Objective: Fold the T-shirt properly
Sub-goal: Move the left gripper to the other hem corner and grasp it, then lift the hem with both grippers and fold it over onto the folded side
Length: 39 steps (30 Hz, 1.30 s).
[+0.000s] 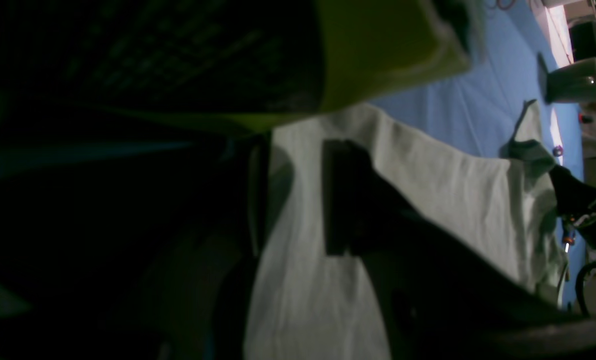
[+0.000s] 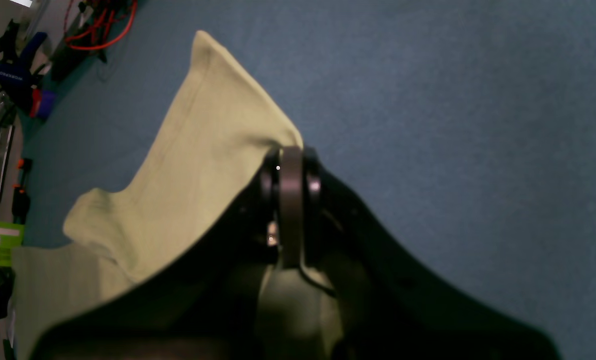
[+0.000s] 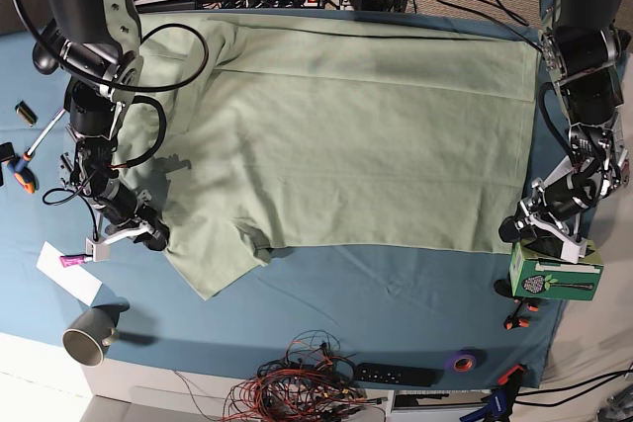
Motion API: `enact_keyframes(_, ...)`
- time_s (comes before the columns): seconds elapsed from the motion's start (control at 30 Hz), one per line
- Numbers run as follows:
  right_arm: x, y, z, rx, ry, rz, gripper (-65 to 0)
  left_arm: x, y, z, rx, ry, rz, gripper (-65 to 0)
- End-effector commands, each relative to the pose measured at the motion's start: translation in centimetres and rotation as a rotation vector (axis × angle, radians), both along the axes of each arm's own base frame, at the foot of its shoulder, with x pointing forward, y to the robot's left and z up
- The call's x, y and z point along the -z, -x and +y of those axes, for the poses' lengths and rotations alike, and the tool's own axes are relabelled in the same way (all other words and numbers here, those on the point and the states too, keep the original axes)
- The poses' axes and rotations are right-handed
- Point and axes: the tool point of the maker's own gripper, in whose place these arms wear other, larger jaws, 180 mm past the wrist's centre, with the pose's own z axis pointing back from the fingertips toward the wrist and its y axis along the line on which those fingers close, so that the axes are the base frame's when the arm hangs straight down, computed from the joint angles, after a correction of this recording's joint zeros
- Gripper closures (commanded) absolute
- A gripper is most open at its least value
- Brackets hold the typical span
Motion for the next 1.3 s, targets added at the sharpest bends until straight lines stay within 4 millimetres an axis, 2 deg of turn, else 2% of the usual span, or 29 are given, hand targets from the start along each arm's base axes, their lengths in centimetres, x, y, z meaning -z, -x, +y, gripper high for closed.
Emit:
enact_keyframes(0.0, 0.0, 0.0, -0.4, -0.011, 0.027, 0.028, 0.0, -1.4, -0.8, 0.6, 0.004, -0.013, -0.027, -20.0)
enact_keyframes(0.1, 0.0, 0.0, -0.4, -0.011, 0.027, 0.028, 0.0, -1.6, -0.9, 0.4, 0.002, 0.010, -0.034, -18.0)
enact_keyframes(0.37, 0.0, 0.0, -0.4, -0.011, 0.027, 0.028, 0.0, -1.9, -1.0, 0.2, 0.017, 0.009, -0.054, 0.0)
enact_keyframes(0.7, -0.1, -0.1, -0.4, -0.010, 0.027, 0.021, 0.0, -2.2, -1.3, 0.4, 0.005, 0.009, -0.078, 0.0)
enact_keyframes(0.8, -1.0, -0.3, 0.4, -0.069, 0.022, -0.027, 0.0, -3.1, -1.4, 0.1, 0.039, 0.010, -0.133, 0.0)
enact_keyframes(0.93, -2.1, -0.8, 0.2, -0.059, 0.009, -0.058, 0.0, -4.2, -1.8, 0.2, 0.008, 0.070, -0.173, 0.0)
enact_keyframes(1.1, -3.1, -0.9, 0.2, -0.079, 0.014, -0.066, 0.0, -4.1, -1.6, 0.0, 0.017, 0.079, -0.162, 0.0)
enact_keyframes(1.27, -4.1, 0.0, -0.5, -0.120, 0.095, -0.076, 0.0, -3.9, -1.4, -0.2, 0.029, 0.081, -0.148, 0.0)
